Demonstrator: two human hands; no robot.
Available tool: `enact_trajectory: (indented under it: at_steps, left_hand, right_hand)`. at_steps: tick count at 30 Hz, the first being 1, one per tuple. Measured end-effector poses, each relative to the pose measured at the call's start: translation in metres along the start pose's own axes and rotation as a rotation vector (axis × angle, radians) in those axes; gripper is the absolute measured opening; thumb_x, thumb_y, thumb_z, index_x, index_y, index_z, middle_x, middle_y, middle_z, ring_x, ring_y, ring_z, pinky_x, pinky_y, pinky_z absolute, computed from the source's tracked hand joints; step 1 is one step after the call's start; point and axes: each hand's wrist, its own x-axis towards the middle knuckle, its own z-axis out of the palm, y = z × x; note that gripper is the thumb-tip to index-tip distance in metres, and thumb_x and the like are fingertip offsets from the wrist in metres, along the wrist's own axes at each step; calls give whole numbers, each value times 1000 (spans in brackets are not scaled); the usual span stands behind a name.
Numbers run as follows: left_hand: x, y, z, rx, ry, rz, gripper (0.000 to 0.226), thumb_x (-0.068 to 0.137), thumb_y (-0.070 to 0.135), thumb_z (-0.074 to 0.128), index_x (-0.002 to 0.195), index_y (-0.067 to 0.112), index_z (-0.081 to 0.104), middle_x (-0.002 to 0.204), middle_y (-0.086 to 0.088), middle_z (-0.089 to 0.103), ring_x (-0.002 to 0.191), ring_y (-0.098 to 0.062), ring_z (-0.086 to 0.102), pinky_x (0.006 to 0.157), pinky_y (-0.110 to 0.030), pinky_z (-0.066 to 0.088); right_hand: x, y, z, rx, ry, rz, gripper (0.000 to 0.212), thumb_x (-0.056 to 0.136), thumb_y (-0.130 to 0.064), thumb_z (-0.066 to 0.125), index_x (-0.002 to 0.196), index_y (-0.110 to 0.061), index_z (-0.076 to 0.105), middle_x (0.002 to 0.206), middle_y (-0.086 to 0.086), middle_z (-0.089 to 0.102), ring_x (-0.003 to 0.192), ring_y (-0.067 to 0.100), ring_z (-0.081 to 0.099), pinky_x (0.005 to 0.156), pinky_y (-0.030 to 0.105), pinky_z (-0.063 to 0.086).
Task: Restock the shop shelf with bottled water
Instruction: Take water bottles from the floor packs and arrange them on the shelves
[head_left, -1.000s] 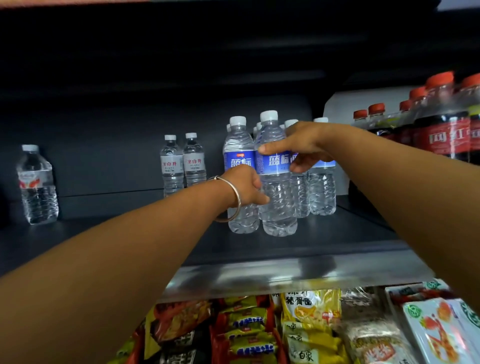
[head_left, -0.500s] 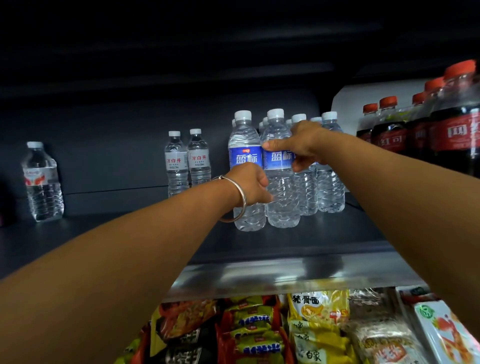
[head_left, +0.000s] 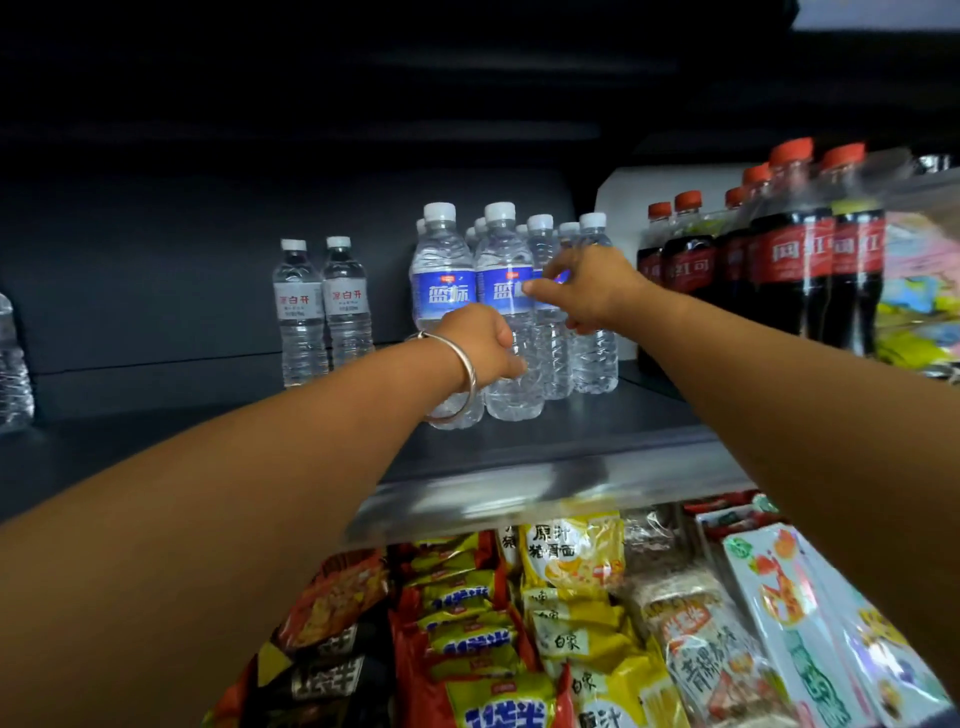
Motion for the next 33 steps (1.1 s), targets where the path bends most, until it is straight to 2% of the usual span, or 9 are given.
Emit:
enact_trajectory:
  at_steps: [2, 5, 8, 13, 17, 20, 24, 30, 33]
  left_hand:
    - [-10, 6, 6, -5, -9, 42, 22, 79, 16, 71, 91, 17, 53, 107, -13, 64, 99, -27, 60, 92, -34, 48]
    - [-31, 12, 17, -19, -29, 111, 31, 79, 17, 71, 102, 13, 52, 110, -13, 60, 108, -29, 57, 95, -38, 45]
    - [-59, 14, 30, -4, -48, 205, 47, 80, 20, 70, 119, 7, 49, 123, -13, 53, 114, -29, 52, 97, -37, 42]
    - [-111, 11, 63, 45, -64, 357, 56, 79, 24, 70, 126, 8, 44, 131, -12, 44, 121, -28, 44, 100, -39, 39]
    - [-152, 5, 104, 61, -105, 398, 60, 79, 27, 69, 130, 13, 40, 134, -9, 41, 124, -28, 39, 102, -41, 36]
    - [-178, -5, 148, 32, -139, 414, 60, 77, 27, 70, 127, 14, 42, 132, -9, 42, 124, -29, 38, 102, -39, 35]
    - [-210, -24, 220, 19, -209, 438, 59, 77, 26, 69, 128, 13, 41, 132, -10, 41, 124, -28, 37, 102, -39, 32]
    - [-268, -60, 350, 18, -358, 469, 54, 80, 21, 64, 129, 13, 41, 132, -8, 41, 122, -27, 38, 94, -34, 29]
    - [-306, -87, 427, 0, -455, 468, 55, 79, 17, 65, 129, 10, 44, 132, -11, 44, 122, -29, 40, 98, -36, 30]
  right_hand:
    - [-25, 5, -6, -149, 13, -70, 40, 88, -42, 60, 120, -18, 61, 115, 10, 65, 99, 24, 61, 93, 38, 47]
    - [-68, 12, -12, -345, -3, -108, 50, 89, -42, 58, 134, -24, 49, 125, 11, 59, 112, 28, 55, 95, 36, 45]
    - [-118, 16, -16, -501, 28, -147, 58, 89, -37, 59, 141, -21, 40, 126, 15, 56, 117, 32, 48, 95, 38, 40]
    - [-197, 32, -9, -631, 18, -85, 68, 86, -39, 62, 144, -16, 34, 136, 10, 51, 123, 32, 41, 96, 42, 33]
    - [-253, 50, 7, -663, 1, -4, 71, 83, -43, 63, 142, -16, 35, 135, 10, 51, 122, 32, 41, 94, 42, 33]
    - [-292, 72, 25, -636, -23, 71, 71, 84, -42, 62, 143, -14, 34, 137, 10, 49, 125, 32, 38, 95, 43, 31]
    - [-347, 120, 58, -649, -139, 177, 74, 84, -44, 62, 145, -15, 30, 142, 8, 44, 129, 31, 33, 98, 42, 27]
    - [-438, 216, 129, -556, -207, 301, 72, 82, -42, 64, 141, -13, 36, 134, 11, 51, 125, 31, 39, 98, 43, 28]
    - [-493, 268, 179, -526, -267, 364, 70, 78, -35, 69, 138, -10, 42, 130, 12, 54, 121, 32, 42, 93, 40, 29]
